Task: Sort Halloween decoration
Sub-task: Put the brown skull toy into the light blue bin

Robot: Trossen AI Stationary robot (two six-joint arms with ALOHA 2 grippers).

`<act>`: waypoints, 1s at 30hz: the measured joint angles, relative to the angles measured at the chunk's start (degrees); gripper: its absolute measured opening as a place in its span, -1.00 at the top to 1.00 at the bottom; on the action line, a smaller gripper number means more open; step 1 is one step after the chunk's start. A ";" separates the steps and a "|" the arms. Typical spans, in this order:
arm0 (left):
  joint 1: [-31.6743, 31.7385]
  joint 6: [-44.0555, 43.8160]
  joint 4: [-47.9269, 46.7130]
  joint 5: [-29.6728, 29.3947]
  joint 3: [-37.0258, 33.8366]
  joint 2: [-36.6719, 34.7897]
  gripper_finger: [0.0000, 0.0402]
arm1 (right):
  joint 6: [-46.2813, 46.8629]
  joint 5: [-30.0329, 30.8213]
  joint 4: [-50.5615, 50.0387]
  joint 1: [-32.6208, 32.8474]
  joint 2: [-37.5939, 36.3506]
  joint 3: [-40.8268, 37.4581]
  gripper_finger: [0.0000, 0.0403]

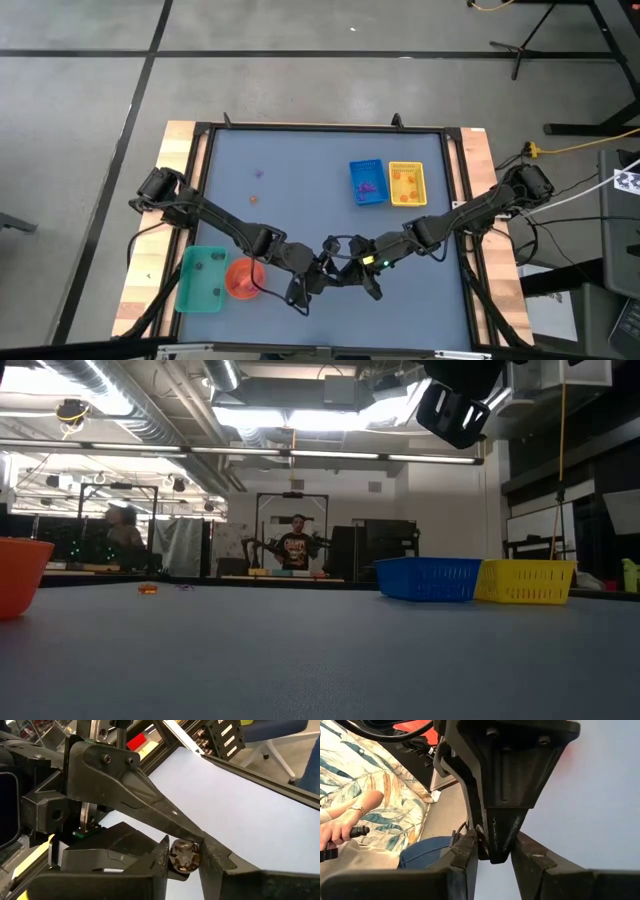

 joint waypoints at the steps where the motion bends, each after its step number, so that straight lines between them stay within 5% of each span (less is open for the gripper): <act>1: 0.00 -0.01 0.00 -0.02 0.00 0.00 0.74 | -0.07 0.00 0.00 0.00 0.00 0.00 0.51; 20: -2.16 -1.08 -1.58 -0.74 -0.04 0.11 0.74 | -3.54 -0.49 -1.27 0.00 -0.09 0.23 -0.15; 30: -6.42 -19.98 -19.03 -3.45 -0.04 0.11 0.73 | -3.57 -0.92 -5.76 0.00 -0.09 0.23 -0.16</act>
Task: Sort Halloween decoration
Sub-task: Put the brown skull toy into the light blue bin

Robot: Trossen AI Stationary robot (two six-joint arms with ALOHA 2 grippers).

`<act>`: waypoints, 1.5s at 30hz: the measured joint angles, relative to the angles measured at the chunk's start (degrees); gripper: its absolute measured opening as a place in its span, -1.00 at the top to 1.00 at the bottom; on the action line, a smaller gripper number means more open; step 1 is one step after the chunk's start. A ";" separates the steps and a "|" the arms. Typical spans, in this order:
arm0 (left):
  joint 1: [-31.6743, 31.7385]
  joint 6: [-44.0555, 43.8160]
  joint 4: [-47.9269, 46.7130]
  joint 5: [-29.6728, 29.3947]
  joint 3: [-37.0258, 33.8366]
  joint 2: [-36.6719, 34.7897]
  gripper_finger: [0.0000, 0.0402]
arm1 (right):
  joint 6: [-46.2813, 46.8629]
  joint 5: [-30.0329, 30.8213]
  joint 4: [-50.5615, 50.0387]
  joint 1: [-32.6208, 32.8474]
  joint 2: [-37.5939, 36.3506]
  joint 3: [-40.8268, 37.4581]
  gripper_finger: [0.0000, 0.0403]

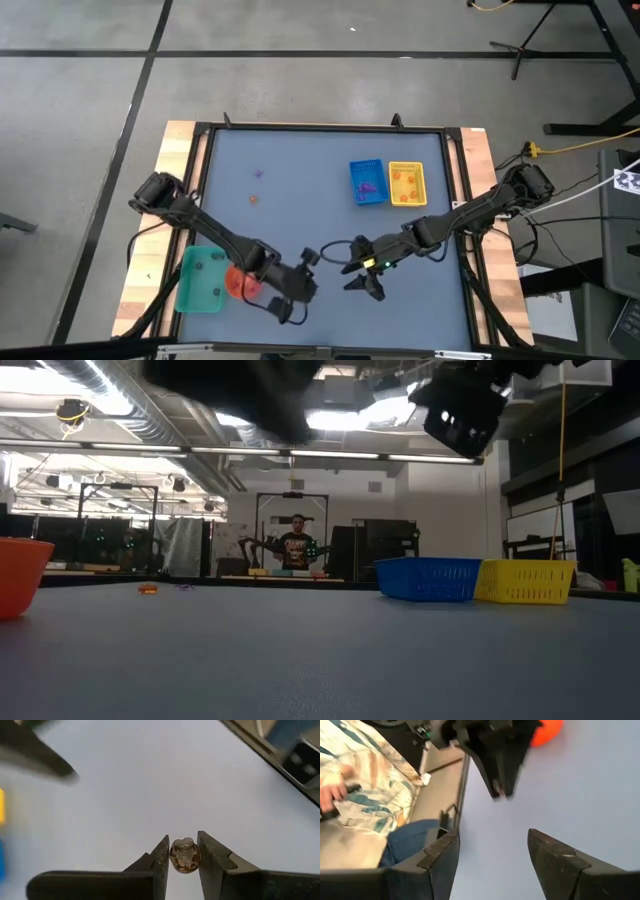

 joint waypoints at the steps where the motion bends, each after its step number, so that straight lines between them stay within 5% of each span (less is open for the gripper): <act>1: -0.62 -2.34 -1.83 -0.01 0.00 0.00 0.73 | -0.02 0.00 -0.90 0.00 0.00 0.00 -0.16; 16: -9.13 -37.31 -25.61 0.79 0.03 -9.53 0.73 | -0.02 0.00 -6.58 0.00 0.02 -0.13 -0.16; 26: -14.82 -71.35 -52.38 10.08 0.02 -16.10 0.73 | -0.07 0.08 -6.83 0.00 0.07 -0.13 -0.16; 45: -25.42 -91.18 -62.20 12.47 -4.17 -16.11 0.72 | -0.07 0.70 -6.81 0.00 0.07 -0.17 -0.16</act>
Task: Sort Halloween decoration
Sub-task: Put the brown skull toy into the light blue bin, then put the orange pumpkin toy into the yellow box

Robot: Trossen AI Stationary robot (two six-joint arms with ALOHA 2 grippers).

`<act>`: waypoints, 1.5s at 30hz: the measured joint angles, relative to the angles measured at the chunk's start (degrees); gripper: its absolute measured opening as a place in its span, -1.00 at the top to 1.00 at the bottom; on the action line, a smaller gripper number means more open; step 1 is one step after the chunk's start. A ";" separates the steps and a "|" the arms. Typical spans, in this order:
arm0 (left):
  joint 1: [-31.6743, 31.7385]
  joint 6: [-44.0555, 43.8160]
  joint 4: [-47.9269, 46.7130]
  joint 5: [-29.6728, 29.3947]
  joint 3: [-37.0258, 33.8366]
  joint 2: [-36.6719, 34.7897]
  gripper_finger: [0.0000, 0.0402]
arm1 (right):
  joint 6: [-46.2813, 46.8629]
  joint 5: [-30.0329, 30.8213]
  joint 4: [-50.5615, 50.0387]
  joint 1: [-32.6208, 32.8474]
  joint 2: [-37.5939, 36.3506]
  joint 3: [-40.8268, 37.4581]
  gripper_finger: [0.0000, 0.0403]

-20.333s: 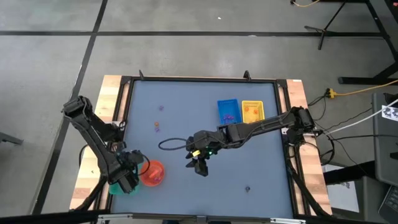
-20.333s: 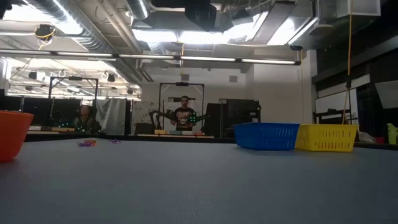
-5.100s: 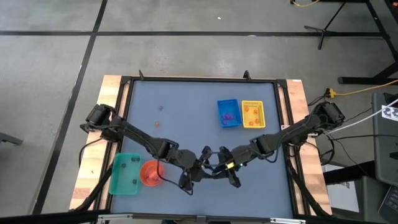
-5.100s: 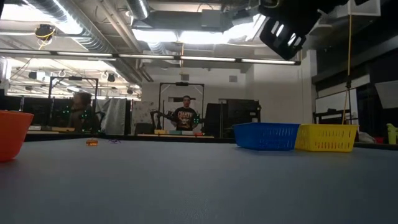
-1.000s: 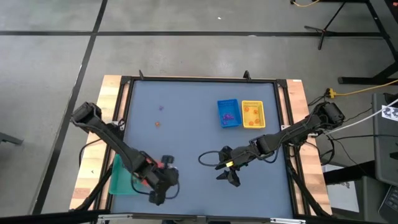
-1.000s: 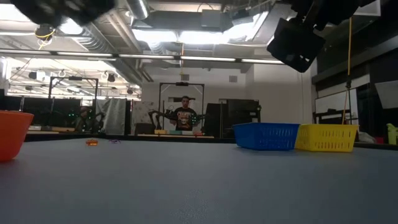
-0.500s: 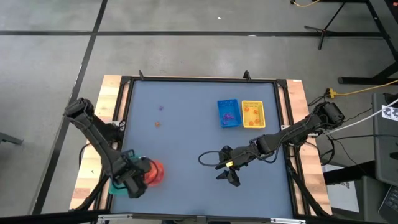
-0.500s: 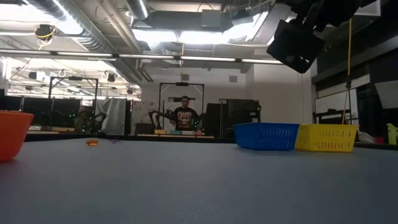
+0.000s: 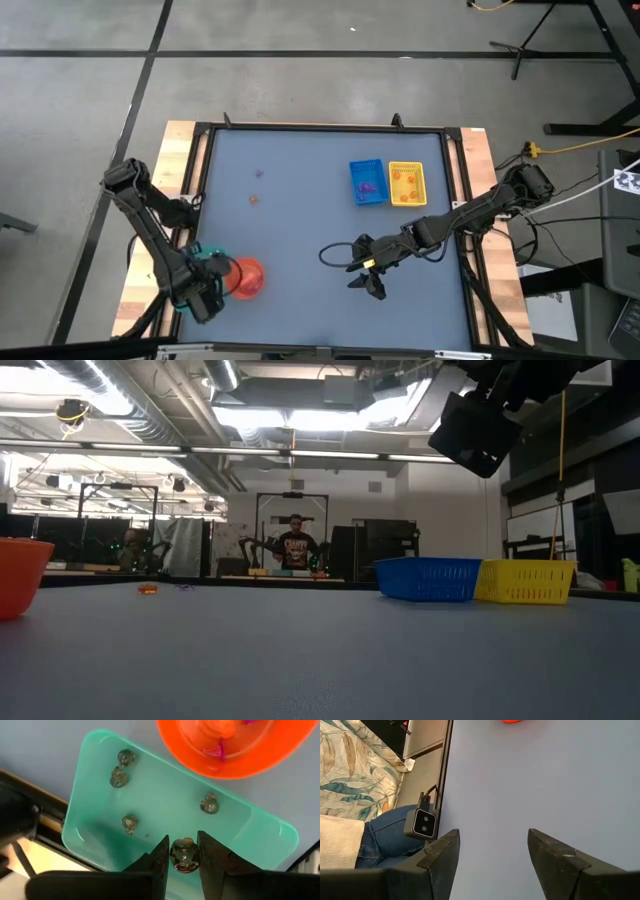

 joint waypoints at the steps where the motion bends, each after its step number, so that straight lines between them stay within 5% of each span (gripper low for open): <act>1: 0.00 -1.14 -0.04 0.10 -0.18 0.00 0.70 | 0.00 0.01 0.00 0.00 0.00 0.00 -0.16; 10: 0.02 -2.18 -1.23 1.16 -0.87 0.00 0.30 | 0.00 0.01 -0.01 0.00 0.00 0.00 -0.16; 24: 2.83 -2.32 -1.25 -10.17 -0.86 0.00 0.04 | 0.00 0.28 -0.02 0.00 0.00 -0.01 -0.16; 31: 11.54 -0.15 -1.28 -20.15 -0.88 0.00 0.05 | -0.01 3.15 -0.02 0.02 0.00 -0.02 -0.16; 45: 37.44 17.37 -0.62 -24.43 -0.88 0.02 0.05 | -0.02 4.44 -0.02 0.02 0.00 -0.02 -0.16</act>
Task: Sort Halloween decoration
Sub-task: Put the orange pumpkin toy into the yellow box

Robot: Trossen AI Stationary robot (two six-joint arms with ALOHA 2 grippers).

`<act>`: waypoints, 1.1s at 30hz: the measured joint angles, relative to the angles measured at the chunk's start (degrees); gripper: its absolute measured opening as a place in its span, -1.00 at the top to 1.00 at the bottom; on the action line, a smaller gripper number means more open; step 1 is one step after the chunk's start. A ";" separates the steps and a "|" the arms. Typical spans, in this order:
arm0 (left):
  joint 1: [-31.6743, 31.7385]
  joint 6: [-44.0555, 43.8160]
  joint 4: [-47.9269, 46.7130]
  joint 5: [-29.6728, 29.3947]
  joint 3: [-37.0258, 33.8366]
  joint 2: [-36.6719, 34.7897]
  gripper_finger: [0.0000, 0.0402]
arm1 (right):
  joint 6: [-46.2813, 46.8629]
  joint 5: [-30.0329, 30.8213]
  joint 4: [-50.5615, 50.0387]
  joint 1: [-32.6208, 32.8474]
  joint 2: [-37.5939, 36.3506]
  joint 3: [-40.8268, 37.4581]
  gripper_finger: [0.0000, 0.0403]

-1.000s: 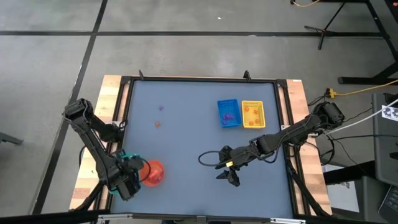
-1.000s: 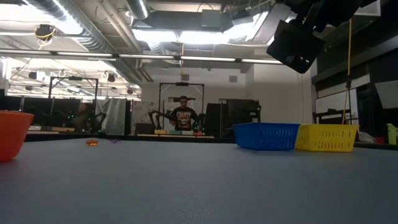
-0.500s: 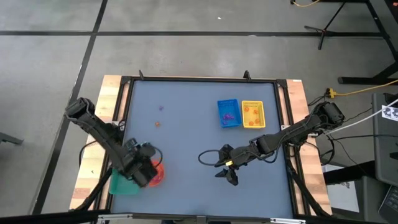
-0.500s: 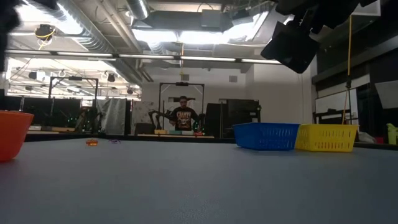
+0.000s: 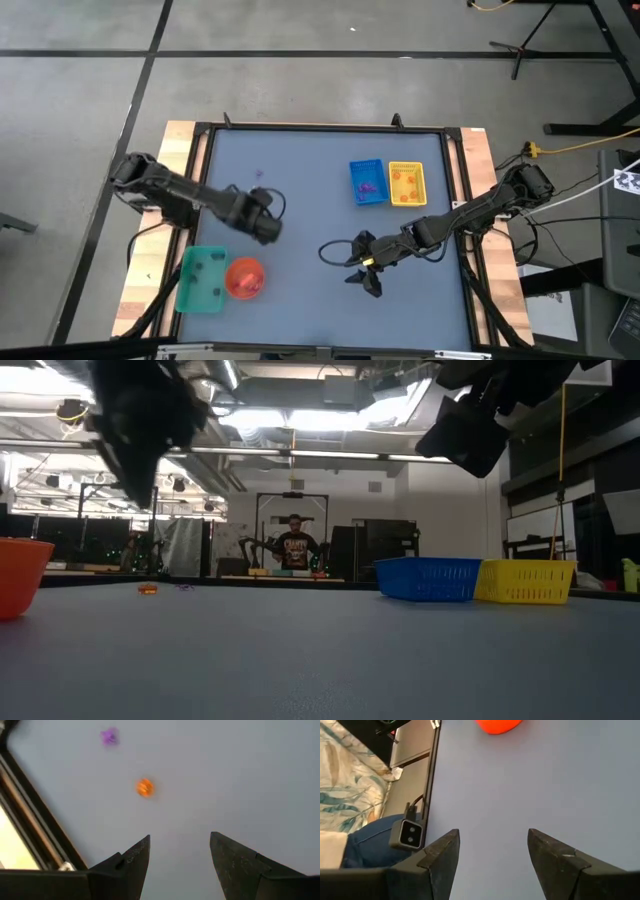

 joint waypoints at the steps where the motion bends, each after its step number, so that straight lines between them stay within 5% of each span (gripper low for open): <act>1: 1.72 1.73 0.17 -0.02 0.00 0.00 0.05 | 0.00 0.48 0.00 0.00 0.00 0.00 -0.16; 16: 24.41 23.08 8.65 4.91 0.00 0.00 0.05 | -0.01 1.99 0.00 0.00 0.00 0.00 -0.16; 26: 29.67 24.34 9.48 7.87 -1.55 0.00 0.05 | -2.93 2.03 -0.02 -0.01 0.00 0.00 -0.16; 33: 31.42 24.49 17.05 13.54 -12.18 0.00 0.05 | -2.93 2.03 -0.34 0.00 0.00 0.00 -0.16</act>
